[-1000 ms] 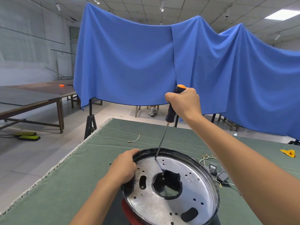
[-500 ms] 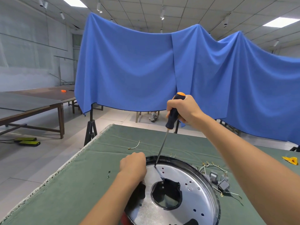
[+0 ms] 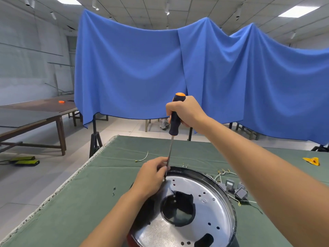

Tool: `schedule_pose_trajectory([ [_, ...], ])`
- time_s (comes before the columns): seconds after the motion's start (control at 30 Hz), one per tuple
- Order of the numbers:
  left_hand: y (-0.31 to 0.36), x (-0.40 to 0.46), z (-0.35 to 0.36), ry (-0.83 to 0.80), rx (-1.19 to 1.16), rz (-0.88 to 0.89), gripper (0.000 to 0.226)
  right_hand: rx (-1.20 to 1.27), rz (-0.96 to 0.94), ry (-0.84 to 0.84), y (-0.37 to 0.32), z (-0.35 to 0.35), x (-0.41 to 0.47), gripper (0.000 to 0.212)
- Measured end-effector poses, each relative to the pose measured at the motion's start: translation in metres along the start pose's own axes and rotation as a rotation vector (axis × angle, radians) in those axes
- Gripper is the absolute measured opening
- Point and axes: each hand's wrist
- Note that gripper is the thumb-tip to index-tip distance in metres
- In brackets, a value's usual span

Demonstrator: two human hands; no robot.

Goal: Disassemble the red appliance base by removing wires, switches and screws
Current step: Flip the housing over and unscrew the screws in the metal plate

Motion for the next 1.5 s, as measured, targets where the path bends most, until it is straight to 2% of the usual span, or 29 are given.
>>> schedule_pose_trajectory([
  [0.13, 0.003, 0.008, -0.001, -0.003, -0.058, -0.076, 0.018, -0.026, 0.009, 0.059, 0.002, 0.002, 0.0, 0.023],
  [0.27, 0.0, 0.011, 0.001, 0.025, 0.033, -0.06, 0.026, -0.111, -0.004, 0.149, 0.002, 0.005, -0.005, 0.024],
  [0.5, -0.002, 0.008, 0.002, 0.01, 0.066, -0.064, 0.016, -0.243, -0.022, 0.281, -0.001, 0.012, -0.008, 0.012],
  [0.53, -0.003, 0.008, 0.002, 0.011, 0.064, -0.068, 0.016, -0.238, -0.021, 0.28, -0.002, 0.012, -0.008, 0.01],
  [0.63, -0.004, 0.01, 0.004, 0.016, 0.043, -0.074, 0.015, -0.225, -0.017, 0.251, -0.002, 0.013, -0.007, 0.022],
  [0.87, -0.005, 0.011, 0.004, 0.029, 0.026, -0.074, 0.018, -0.247, -0.067, 0.18, -0.004, 0.013, -0.004, 0.024],
  [1.03, -0.006, 0.009, 0.003, 0.032, 0.018, -0.078, 0.017, -0.226, -0.034, -0.016, -0.009, 0.005, 0.006, 0.032],
  [1.2, -0.006, 0.008, 0.004, 0.035, 0.063, -0.057, 0.013, -0.244, 0.044, -0.032, -0.01, -0.002, 0.01, 0.055],
  [1.3, -0.006, 0.01, 0.003, 0.033, 0.078, -0.07, 0.018, -0.394, 0.014, 0.113, -0.02, -0.001, 0.01, 0.06],
  [1.4, -0.007, 0.011, 0.005, 0.012, 0.12, -0.069, 0.022, -0.882, -0.199, 0.279, -0.027, -0.003, 0.011, 0.049],
  [1.5, -0.007, 0.009, 0.005, 0.003, 0.162, -0.062, 0.022, -1.266, -0.217, 0.252, -0.037, 0.004, 0.011, 0.035],
])
Point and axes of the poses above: each hand's wrist, its own x-axis towards the middle knuckle, its own z-axis out of the palm, y = z × x, and after that the axes turned 2 degrees about x, right-handed
